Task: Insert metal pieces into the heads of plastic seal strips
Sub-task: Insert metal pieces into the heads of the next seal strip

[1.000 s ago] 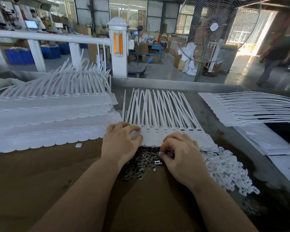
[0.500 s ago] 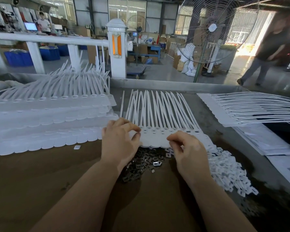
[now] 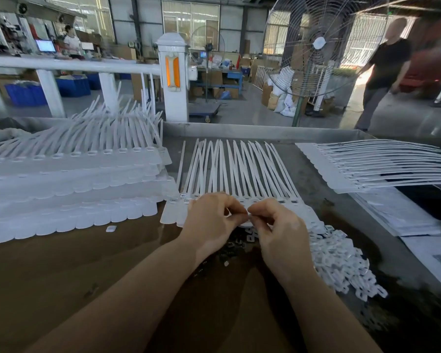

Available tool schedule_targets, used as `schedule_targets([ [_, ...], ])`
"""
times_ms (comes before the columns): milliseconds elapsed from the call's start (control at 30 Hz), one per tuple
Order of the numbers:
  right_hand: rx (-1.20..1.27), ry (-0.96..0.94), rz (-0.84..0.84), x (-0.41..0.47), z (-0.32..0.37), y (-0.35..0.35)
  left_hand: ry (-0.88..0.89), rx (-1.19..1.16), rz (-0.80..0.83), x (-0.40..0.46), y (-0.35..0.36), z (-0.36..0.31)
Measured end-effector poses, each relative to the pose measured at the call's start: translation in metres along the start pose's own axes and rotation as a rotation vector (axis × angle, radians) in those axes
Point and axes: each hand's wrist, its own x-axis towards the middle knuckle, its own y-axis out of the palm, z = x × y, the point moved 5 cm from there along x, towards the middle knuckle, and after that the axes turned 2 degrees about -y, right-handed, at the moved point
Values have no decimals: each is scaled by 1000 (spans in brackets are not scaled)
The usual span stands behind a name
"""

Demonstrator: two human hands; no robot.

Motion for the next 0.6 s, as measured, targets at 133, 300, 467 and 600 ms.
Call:
schedule_targets([
  [133, -186, -61, -21, -2, 4, -1, -37, -6, 46, 11, 3, -1],
  [300, -348, -105, 23, -3, 8, 2, -143, -70, 70, 33, 6, 0],
  [467, -344, -99, 10, -3, 10, -1, -239, -160, 25, 48, 16, 2],
  [600, -356, -80, 37, -3, 8, 2, -320, -187, 3, 55, 29, 1],
])
